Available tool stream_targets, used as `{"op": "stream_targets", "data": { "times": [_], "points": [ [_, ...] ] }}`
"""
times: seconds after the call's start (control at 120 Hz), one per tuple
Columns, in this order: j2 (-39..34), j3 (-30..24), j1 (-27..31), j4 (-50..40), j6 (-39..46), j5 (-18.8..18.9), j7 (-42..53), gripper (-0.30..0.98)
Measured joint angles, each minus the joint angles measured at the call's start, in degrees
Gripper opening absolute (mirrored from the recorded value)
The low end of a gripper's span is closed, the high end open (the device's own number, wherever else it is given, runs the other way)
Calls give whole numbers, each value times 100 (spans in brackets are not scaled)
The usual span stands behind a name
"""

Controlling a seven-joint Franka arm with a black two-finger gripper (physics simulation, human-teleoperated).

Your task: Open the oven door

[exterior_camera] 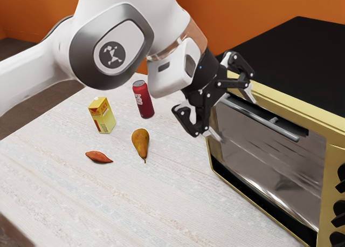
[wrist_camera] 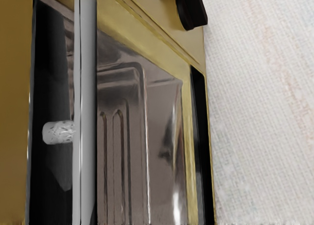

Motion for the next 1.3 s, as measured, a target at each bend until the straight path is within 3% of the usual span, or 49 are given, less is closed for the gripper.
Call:
{"op": "stream_targets", "data": {
  "times": [0.617, 0.7, 0.775, 0.833, 0.867, 0.9, 0.933, 0.983, 1.033, 1.075, 1.133, 1.225, 1.3],
  "points": [
    [-231, 26, -116, -610, 169, 6, 170, 69],
    [-1301, -18, -72, -1799, 401, -8, 182, 62],
    [-2895, -49, -407, -3404, 709, -27, 196, 61],
    [-4678, -157, -1421, -5257, 995, -36, 207, 63],
    [-5586, -783, -2219, -6011, 1072, -41, 168, 64],
    [-6071, -1214, -2701, -6038, 1071, -33, 107, 65],
    [-6267, -951, -2543, -5323, 960, -22, 34, 66],
    [-5755, 36, -1318, -3141, 366, -16, -220, 67],
    [-3896, 732, -298, -926, -347, -195, -690, 67],
    [-2946, 1018, 71, 69, -805, -40, -1112, 67],
    [-2011, 1398, 450, 646, -1300, 266, -1923, 68],
    [-582, 1616, 635, 850, -1763, 668, -3114, 68],
    [78, 1651, 709, 856, -1991, 860, -3957, 68]
  ]
}}
